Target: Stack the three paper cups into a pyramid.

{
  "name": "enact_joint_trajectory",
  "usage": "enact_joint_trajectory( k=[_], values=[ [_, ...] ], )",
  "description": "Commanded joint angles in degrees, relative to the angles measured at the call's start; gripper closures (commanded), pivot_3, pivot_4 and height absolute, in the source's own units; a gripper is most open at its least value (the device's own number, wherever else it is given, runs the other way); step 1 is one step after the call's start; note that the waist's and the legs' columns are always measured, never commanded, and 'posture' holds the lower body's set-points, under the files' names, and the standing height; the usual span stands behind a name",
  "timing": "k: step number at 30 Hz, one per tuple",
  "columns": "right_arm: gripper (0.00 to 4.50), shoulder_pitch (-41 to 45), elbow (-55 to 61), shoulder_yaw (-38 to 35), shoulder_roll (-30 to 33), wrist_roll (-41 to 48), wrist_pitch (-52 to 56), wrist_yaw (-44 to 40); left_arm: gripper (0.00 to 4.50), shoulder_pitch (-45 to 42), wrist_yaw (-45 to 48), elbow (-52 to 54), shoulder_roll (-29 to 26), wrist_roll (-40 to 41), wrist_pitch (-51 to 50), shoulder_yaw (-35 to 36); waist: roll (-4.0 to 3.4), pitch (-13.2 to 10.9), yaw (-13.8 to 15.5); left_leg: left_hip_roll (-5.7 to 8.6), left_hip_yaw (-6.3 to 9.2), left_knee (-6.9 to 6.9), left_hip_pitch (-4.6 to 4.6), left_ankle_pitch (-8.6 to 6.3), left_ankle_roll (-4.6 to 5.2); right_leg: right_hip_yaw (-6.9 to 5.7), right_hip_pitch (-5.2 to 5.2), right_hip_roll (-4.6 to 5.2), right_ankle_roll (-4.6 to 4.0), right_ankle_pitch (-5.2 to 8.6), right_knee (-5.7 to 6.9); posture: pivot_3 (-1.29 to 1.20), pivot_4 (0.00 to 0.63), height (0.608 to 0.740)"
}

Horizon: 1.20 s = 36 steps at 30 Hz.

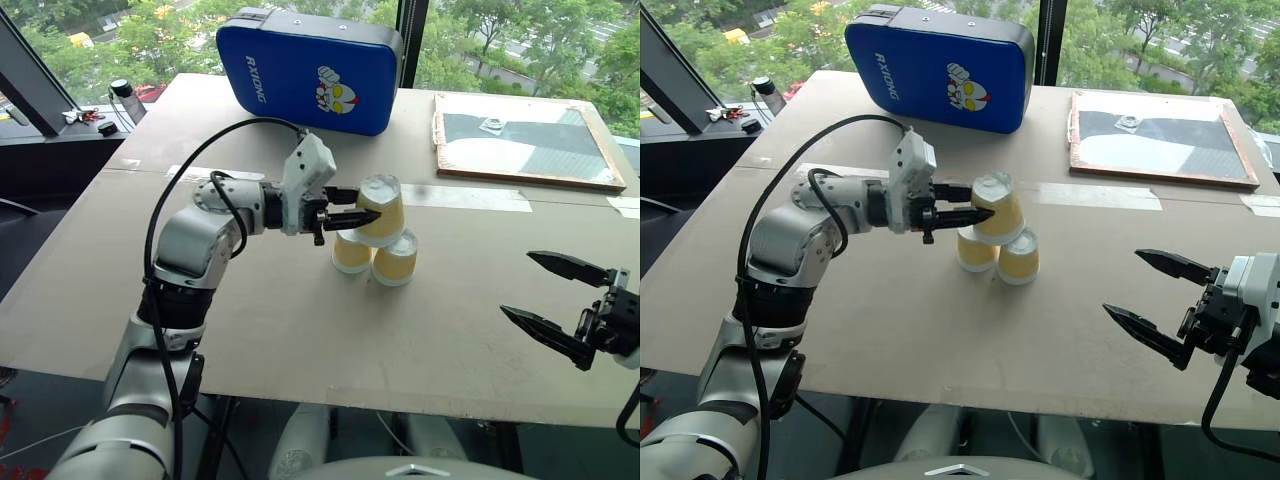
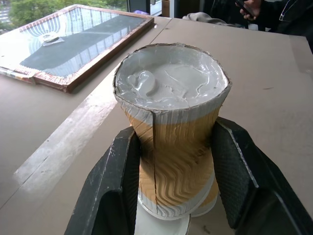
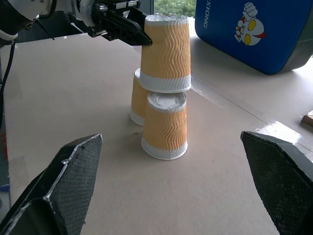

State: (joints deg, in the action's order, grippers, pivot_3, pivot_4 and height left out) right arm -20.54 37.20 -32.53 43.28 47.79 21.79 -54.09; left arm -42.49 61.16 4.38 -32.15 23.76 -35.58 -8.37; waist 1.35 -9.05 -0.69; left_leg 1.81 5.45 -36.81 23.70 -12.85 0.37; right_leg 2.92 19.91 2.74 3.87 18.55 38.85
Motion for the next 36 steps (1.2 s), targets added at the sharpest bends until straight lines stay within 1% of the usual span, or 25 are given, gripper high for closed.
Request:
enact_joint_trajectory(
  k=[1,2,4,9,13,16,19,23,25,27,28,30,33,36],
  values=[
    [0.0,0.28,1.8,-1.14,-0.16,0.33,-1.1,0.2,1.48,0.09,1.01,0.21,0.02,-0.42,2.21,-0.46,0.0,0.0,0.0,0.0,0.0,0.0,0.0,0.0,0.0,0.0,0.0,0.0,0.0,0.0,0.0,0.0,0.15,0.74],
    [0.0,0.33,1.82,-1.08,-0.13,0.4,-1.01,0.23,1.07,0.22,1.38,0.3,-0.17,-0.38,2.3,-0.69,0.0,0.0,0.0,0.0,0.0,0.0,0.0,0.0,0.0,0.0,0.0,0.0,0.0,0.0,0.0,0.0,0.15,0.74],
    [0.0,0.46,1.87,-0.91,-0.07,0.42,-0.87,0.35,0.05,0.48,0.88,0.48,0.19,-0.29,3.33,-0.16,0.0,0.0,0.0,0.0,0.0,0.0,0.0,0.0,0.0,0.0,0.0,0.0,0.0,0.0,0.0,0.0,0.15,0.74],
    [0.0,0.78,1.55,-0.52,0.02,0.34,-0.77,0.38,0.05,1.33,1.12,2.74,-1.79,2.94,1.25,3.75,0.0,0.0,-0.14,0.0,0.0,0.0,0.0,0.0,0.0,0.0,0.0,0.0,0.0,0.0,0.01,0.0,0.15,0.74],
    [0.0,1.96,0.42,0.51,0.1,-0.17,-0.81,0.46,0.05,4.66,0.82,6.6,-5.63,7.04,-2.69,8.87,-0.04,-0.02,-0.37,-0.03,0.0,0.02,-0.01,0.0,0.0,0.02,0.02,0.0,0.0,0.0,0.0,0.0,0.15,0.74],
    [0.0,3.31,-0.46,1.39,0.04,-0.49,-0.79,0.73,0.05,8.35,-1.75,10.65,-6.81,11.46,-5.68,14.51,-0.05,-0.03,-0.14,-0.03,0.01,0.03,-0.01,0.0,0.0,0.0,0.02,0.02,0.0,0.0,-0.01,0.0,0.15,0.74],
    [0.0,3.65,-2.12,2.69,-0.06,-2.56,-1.4,0.27,0.05,15.46,-4.31,15.98,-7.46,16.38,-8.01,21.4,-0.06,-0.03,0.0,-0.02,0.02,0.03,0.0,0.0,0.0,-0.02,0.01,0.1,0.0,0.0,-0.04,0.0,0.15,0.74],
    [0.0,4.64,-4.47,5.08,-0.56,-6.75,-2.4,1.53,0.05,27.25,-5.05,20.83,-10.32,19.27,-9.93,27.34,-0.1,-0.05,-0.1,-0.04,0.0,0.09,-0.03,-0.01,-0.01,0.01,0.03,0.28,-0.01,0.01,-0.05,0.0,0.15,0.74],
    [0.0,4.17,-5.73,5.39,-0.84,-8.61,-3.18,1.46,0.05,33.48,-4.81,22.32,-10.49,18.74,-7.87,29.48,-0.12,-0.07,0.0,-0.04,0.0,0.1,-0.05,-0.01,-0.01,0.01,0.03,0.29,-0.02,0.01,-0.04,0.0,0.15,0.74],
    [0.0,1.1,-7.28,4.45,-0.78,-10.72,-3.73,0.59,0.05,42.0,-3.84,21.55,-9.43,16.35,-3.38,32.69,-0.16,-0.04,0.01,-0.03,-0.01,0.14,-0.08,-0.01,-0.01,0.0,-0.01,0.35,-0.02,0.01,-0.06,0.0,0.15,0.74],
    [0.0,0.13,-7.97,4.09,-0.71,-11.45,-4.15,0.18,0.05,44.46,-3.72,21.29,-9.14,15.72,-1.71,33.35,-0.16,-0.04,0.11,-0.03,-0.07,0.21,-0.1,-0.01,-0.01,0.07,0.0,0.38,-0.03,0.01,-0.1,0.0,0.15,0.74],
    [0.0,-1.68,-9.36,3.0,-0.38,-12.5,-5.18,-0.97,0.05,47.11,-5.21,21.83,-8.27,17.39,-1.94,34.58,-0.16,-0.04,0.56,-0.03,-0.01,0.26,-0.07,-0.01,-0.01,0.01,0.0,0.39,-0.03,0.01,-0.2,0.0,0.15,0.74],
    [0.0,-3.66,-11.42,0.96,-0.13,-12.93,-5.77,-2.03,0.05,51.4,-5.59,21.63,-7.58,17.51,-0.62,35.87,-0.18,-0.03,1.04,-0.03,0.0,0.26,-0.08,-0.01,-0.01,-0.01,-0.02,0.42,-0.04,0.01,-0.21,0.0,0.15,0.74],
    [0.0,-4.05,-13.29,0.52,0.11,-13.58,-6.37,-3.06,0.05,53.46,-5.95,21.25,-7.09,17.81,0.54,36.16,-0.2,-0.02,1.23,-0.05,-0.05,0.27,-0.13,-0.02,-0.01,0.06,-0.05,0.43,-0.07,0.0,-0.23,0.0,0.15,0.74]
  ],
)
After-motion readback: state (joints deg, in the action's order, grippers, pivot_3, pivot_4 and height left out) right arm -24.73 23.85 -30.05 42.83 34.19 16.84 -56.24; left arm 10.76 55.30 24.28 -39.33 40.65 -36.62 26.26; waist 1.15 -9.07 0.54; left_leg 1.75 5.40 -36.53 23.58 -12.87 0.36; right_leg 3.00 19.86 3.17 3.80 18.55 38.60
